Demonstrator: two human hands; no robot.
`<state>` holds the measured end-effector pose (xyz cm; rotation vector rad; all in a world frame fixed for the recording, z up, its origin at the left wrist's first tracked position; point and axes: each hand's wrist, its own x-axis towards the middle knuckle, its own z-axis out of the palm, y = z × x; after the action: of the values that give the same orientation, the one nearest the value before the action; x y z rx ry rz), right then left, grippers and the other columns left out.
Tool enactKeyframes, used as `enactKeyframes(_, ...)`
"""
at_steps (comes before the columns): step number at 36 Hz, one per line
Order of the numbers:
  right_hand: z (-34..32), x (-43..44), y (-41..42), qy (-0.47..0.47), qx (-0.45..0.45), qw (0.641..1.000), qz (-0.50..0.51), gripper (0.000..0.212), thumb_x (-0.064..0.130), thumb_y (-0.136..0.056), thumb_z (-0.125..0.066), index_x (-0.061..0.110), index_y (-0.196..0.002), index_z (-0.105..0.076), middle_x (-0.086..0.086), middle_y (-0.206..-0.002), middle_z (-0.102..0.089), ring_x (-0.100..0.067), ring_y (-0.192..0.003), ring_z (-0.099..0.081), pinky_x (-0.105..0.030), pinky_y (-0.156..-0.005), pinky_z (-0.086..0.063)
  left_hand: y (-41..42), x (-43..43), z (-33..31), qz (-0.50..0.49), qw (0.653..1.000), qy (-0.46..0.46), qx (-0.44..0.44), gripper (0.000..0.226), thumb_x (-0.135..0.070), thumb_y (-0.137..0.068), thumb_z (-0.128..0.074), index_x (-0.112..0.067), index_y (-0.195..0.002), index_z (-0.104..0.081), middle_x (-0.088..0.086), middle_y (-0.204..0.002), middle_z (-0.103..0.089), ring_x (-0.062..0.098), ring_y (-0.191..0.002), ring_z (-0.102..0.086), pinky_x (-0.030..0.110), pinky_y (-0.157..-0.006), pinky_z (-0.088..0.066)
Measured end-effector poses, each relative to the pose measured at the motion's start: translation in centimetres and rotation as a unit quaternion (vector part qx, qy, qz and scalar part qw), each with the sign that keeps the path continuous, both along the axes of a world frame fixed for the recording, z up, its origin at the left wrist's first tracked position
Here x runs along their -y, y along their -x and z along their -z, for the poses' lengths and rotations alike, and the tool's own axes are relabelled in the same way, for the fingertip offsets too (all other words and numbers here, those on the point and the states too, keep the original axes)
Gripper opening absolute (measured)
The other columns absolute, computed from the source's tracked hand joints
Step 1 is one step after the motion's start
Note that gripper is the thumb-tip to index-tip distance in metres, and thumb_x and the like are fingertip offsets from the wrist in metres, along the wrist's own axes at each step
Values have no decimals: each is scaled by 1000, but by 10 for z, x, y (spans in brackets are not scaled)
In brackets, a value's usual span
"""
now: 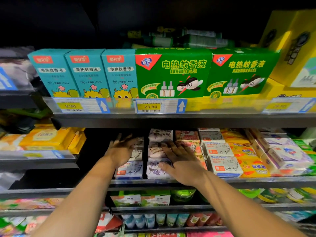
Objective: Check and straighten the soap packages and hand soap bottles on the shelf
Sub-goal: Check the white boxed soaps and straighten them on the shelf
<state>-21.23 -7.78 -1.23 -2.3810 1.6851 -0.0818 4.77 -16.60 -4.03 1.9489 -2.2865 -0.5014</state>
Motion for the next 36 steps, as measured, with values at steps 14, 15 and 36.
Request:
enactKeyframes(14,7,-1,3,14,4,1000,9,70,69,-97,-22,38,-158,-5,9,-167,1,-16,-154,1,-37,-123,3,22,-56,1,20,992,11,126,60,-45,-105,-27,-20,-158,-14,0,-166,-9,17,-152,-5,38,-121,-12)
enactKeyframes(15,6,-1,3,14,5,1000,8,70,69,-97,-22,38,-158,-5,9,-167,1,-16,-154,0,-37,-124,1,24,-57,-5,27,992,-12,120,61,-45,-105,-29,-19,-158,-15,1,-166,-9,17,-152,-7,34,-121,-14)
enactKeyframes(36,-2,50,143,15,45,995,90,38,43,-100,-49,13,-115,-68,-11,-116,-70,-28,-109,-63,-37,-91,-49,175,-69,-27,-7,997,68,33,69,-77,-91,-25,-47,-152,-20,-12,-164,-14,23,-150,-17,61,-117,-4)
